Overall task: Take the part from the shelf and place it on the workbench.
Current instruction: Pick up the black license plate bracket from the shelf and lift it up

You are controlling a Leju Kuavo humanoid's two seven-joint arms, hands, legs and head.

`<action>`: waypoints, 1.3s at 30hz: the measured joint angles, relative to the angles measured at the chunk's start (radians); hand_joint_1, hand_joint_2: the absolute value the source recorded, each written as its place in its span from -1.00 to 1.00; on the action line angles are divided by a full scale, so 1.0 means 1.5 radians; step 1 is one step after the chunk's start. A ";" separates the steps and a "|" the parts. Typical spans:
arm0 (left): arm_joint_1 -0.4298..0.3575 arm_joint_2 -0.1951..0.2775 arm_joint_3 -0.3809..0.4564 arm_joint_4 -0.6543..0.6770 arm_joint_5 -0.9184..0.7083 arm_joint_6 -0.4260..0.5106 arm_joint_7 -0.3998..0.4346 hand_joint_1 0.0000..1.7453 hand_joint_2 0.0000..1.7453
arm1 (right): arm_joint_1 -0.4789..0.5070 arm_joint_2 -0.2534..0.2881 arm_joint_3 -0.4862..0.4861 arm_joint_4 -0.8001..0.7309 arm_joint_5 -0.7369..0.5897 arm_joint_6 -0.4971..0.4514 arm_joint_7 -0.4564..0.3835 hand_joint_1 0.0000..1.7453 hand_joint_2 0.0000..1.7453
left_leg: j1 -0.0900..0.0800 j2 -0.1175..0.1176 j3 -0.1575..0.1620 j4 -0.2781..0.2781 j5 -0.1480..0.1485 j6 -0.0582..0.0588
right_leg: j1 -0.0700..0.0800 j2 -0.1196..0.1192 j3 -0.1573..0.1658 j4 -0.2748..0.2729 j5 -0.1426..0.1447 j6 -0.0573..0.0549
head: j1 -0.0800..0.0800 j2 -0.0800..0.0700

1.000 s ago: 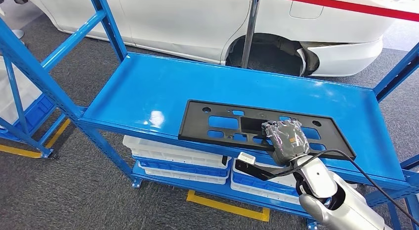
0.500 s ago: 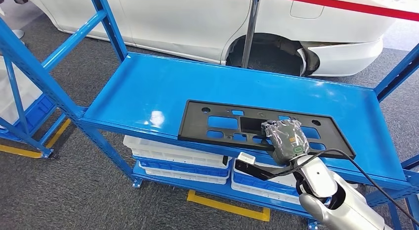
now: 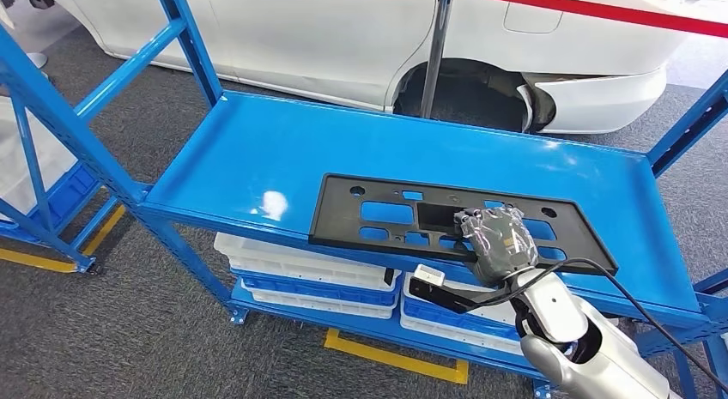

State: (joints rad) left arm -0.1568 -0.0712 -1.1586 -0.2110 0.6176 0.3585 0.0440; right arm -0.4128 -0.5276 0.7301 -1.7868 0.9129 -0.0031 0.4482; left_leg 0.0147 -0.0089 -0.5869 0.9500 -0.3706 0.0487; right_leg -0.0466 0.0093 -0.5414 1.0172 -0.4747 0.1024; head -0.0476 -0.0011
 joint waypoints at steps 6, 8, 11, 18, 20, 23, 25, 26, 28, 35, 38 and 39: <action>0.000 0.001 0.000 0.000 0.000 0.000 0.000 -1.00 1.00 | -0.002 0.003 0.000 0.000 0.000 0.000 0.000 1.00 1.00 | 0.004 0.000 -0.021 0.026 -0.014 -0.028 | 0.004 0.004 -0.002 -0.032 0.020 -0.037 | -0.001 0.000; -0.002 0.001 0.000 0.000 0.000 0.000 0.000 -1.00 1.00 | -0.002 0.003 -0.001 0.000 0.000 0.000 -0.001 1.00 1.00 | 0.005 0.001 -0.046 0.101 -0.071 -0.031 | 0.006 0.001 -0.012 -0.033 0.029 -0.047 | -0.002 0.000; -0.006 0.001 0.000 0.000 0.000 0.000 0.001 -1.00 1.00 | -0.001 0.003 -0.001 0.000 0.000 0.000 -0.001 1.00 1.00 | 0.003 0.001 -0.068 0.207 -0.129 -0.029 | 0.013 -0.001 -0.031 -0.032 0.043 -0.053 | -0.003 0.000; -0.009 0.002 0.000 0.000 0.001 0.002 0.001 -1.00 1.00 | -0.003 0.005 -0.002 0.000 0.001 0.001 -0.002 1.00 1.00 | -0.020 0.004 0.074 0.000 -0.074 0.003 | 0.021 -0.006 -0.056 -0.036 0.075 -0.040 | -0.003 0.000; -0.008 0.002 0.000 0.000 0.001 0.002 0.000 -1.00 1.00 | -0.004 0.005 -0.002 0.000 0.001 0.001 -0.003 1.00 1.00 | -0.019 0.004 0.068 -0.005 -0.060 0.007 | 0.019 -0.007 -0.059 -0.038 0.080 -0.032 | -0.003 0.000; -0.007 0.001 0.000 0.000 0.001 0.002 0.000 -1.00 1.00 | -0.005 0.006 -0.002 0.000 0.002 0.002 -0.004 1.00 1.00 | -0.014 0.004 0.053 -0.012 -0.038 0.017 | 0.018 -0.006 -0.086 0.031 0.013 -0.026 | -0.001 0.000; -0.006 0.001 0.000 0.000 0.001 0.001 0.000 -1.00 1.00 | -0.004 0.006 -0.002 0.000 0.002 0.002 -0.004 1.00 1.00 | -0.015 0.005 0.039 -0.012 -0.027 0.019 | 0.018 -0.006 -0.110 0.123 -0.041 -0.022 | 0.000 0.000; -0.006 0.001 0.000 0.000 0.001 0.001 0.000 -1.00 1.00 | -0.004 0.006 -0.002 0.000 0.002 0.002 -0.004 1.00 1.00 | -0.015 0.005 0.032 -0.011 -0.022 0.019 | 0.018 -0.006 -0.113 0.151 -0.049 -0.021 | 0.000 0.000; -0.006 0.001 0.000 0.000 0.001 0.001 0.000 -1.00 1.00 | -0.004 0.006 -0.002 0.000 0.002 0.002 -0.004 1.00 1.00 | -0.015 0.005 0.019 -0.011 -0.012 0.017 | 0.018 -0.006 -0.081 0.132 -0.028 -0.021 | 0.000 0.000; -0.005 0.001 0.000 0.000 0.001 0.001 0.000 -1.00 1.00 | -0.009 0.006 -0.003 0.000 0.005 0.002 -0.004 1.00 1.00 | -0.017 0.005 -0.001 -0.009 0.014 -0.004 | 0.025 -0.006 0.038 -0.062 0.013 -0.046 | 0.000 0.000; -0.003 0.001 0.000 0.000 0.001 0.001 0.000 -1.00 1.00 | -0.010 0.007 -0.004 0.000 0.005 0.002 -0.003 1.00 1.00 | -0.013 0.004 -0.031 0.058 -0.045 -0.017 | 0.019 -0.009 0.022 -0.065 0.030 -0.058 | -0.002 0.000; -0.004 0.001 0.000 0.000 0.000 0.001 0.000 -1.00 1.00 | -0.010 0.007 -0.004 0.000 0.005 0.002 -0.003 1.00 1.00 | -0.011 0.004 -0.048 0.106 -0.077 -0.021 | 0.019 -0.010 0.015 -0.065 0.036 -0.060 | -0.002 0.000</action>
State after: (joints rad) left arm -0.1625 -0.0701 -1.1587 -0.2110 0.6182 0.3606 0.0443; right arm -0.4283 -0.5169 0.7248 -1.7872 0.9197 -0.0001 0.4437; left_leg -0.0014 -0.0024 -0.6586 1.1082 -0.4868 0.0168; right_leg -0.0177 -0.0052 -0.5196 0.9193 -0.4209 0.0117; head -0.0512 -0.0011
